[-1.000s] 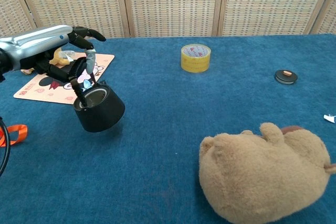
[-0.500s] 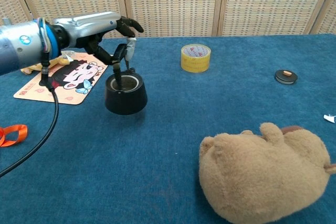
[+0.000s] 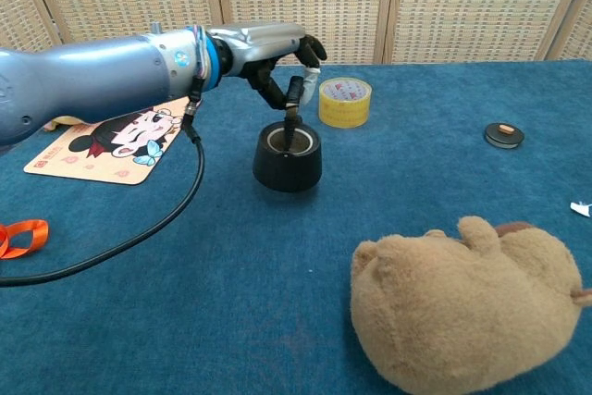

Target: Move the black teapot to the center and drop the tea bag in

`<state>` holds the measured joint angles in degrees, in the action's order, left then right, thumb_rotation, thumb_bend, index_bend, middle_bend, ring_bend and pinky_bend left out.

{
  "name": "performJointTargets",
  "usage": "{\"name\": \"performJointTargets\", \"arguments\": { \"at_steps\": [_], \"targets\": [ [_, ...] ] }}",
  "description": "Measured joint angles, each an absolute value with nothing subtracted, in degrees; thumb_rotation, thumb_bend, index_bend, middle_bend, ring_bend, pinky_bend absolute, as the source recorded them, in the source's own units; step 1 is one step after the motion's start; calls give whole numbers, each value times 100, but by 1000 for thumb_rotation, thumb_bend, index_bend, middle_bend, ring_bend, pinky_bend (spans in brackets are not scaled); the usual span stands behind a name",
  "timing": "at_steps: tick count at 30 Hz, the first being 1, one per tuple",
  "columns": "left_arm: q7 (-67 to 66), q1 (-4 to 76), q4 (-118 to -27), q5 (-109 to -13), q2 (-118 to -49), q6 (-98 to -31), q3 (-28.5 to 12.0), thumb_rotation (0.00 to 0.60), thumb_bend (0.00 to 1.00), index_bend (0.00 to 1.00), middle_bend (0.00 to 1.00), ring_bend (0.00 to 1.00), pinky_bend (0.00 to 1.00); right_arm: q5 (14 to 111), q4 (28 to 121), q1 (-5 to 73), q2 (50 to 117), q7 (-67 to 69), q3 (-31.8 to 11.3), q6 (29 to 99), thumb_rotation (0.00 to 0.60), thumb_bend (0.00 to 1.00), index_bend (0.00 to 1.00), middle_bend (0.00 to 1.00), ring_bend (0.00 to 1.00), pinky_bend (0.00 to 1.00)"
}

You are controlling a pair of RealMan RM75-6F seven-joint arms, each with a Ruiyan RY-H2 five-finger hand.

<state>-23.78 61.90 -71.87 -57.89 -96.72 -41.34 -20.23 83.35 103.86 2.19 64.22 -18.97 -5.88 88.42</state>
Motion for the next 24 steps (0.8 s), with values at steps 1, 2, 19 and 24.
{"name": "performJointTargets", "arguments": {
  "at_steps": [1, 2, 19, 24],
  "targets": [
    [-2432, 6271, -7118, -5716, -9725, -4113, -2035, 600, 618, 708, 120, 0, 0, 8338, 10391, 220, 6414, -1896, -587, 8843, 600, 382, 259, 184, 47, 233],
    [-2498, 6374, -7027, -5619, -9797, -4088, -2053, 600, 618, 708, 120, 0, 0, 8341, 10394, 220, 6406, -1893, -587, 8845, 600, 383, 259, 184, 47, 233],
    [-2908, 7400, -5718, -4692, -10804, -3904, -2167, 600, 619, 708, 120, 0, 0, 8353, 10380, 226, 6294, -1718, -583, 8845, 600, 382, 259, 184, 47, 233],
    [-2939, 7597, -5406, -4519, -11040, -3882, -2191, 600, 618, 708, 120, 0, 0, 8337, 10353, 215, 6283, -1659, -580, 8854, 600, 383, 259, 184, 47, 232]
  ]
}}
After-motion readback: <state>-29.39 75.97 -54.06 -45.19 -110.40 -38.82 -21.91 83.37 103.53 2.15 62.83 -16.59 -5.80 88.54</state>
